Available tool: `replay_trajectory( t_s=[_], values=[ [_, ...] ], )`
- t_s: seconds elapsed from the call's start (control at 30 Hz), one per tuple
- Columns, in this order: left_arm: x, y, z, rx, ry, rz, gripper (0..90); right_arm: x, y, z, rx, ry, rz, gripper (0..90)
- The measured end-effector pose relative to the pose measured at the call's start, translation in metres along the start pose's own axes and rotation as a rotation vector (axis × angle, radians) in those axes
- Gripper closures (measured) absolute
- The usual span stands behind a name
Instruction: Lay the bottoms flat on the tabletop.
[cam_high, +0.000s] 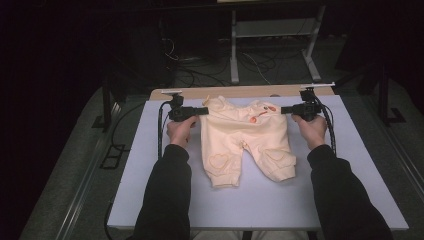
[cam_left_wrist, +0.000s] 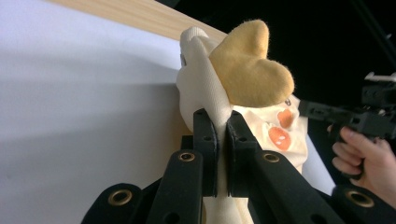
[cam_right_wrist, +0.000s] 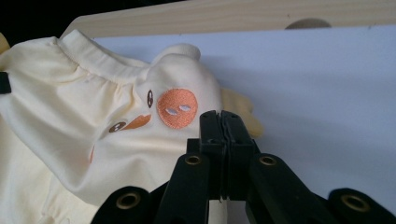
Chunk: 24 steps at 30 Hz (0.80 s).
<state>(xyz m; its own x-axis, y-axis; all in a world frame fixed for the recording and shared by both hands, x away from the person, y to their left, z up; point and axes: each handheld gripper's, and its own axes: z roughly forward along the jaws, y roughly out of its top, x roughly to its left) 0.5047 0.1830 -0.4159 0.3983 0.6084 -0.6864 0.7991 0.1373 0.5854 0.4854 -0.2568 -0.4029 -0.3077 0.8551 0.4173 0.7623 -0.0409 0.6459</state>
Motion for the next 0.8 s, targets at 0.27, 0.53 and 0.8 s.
replay_trajectory(
  t_s=[0.27, 0.53, 0.8],
  values=[
    [-0.007, 0.017, 0.001, -0.008, 0.009, 0.033, 83.7, 0.009, 0.014, -0.003, -0.039, -0.033, -0.016, 87.6],
    [-0.004, 0.021, 0.004, -0.023, 0.064, 0.041, 82.9, 0.011, 0.018, -0.003, -0.104, -0.071, -0.001, 87.6],
    [0.01, 0.002, 0.007, -0.035, 0.159, 0.036, 51.6, 0.021, 0.004, 0.021, -0.037, -0.156, -0.073, 73.7]
  ],
)
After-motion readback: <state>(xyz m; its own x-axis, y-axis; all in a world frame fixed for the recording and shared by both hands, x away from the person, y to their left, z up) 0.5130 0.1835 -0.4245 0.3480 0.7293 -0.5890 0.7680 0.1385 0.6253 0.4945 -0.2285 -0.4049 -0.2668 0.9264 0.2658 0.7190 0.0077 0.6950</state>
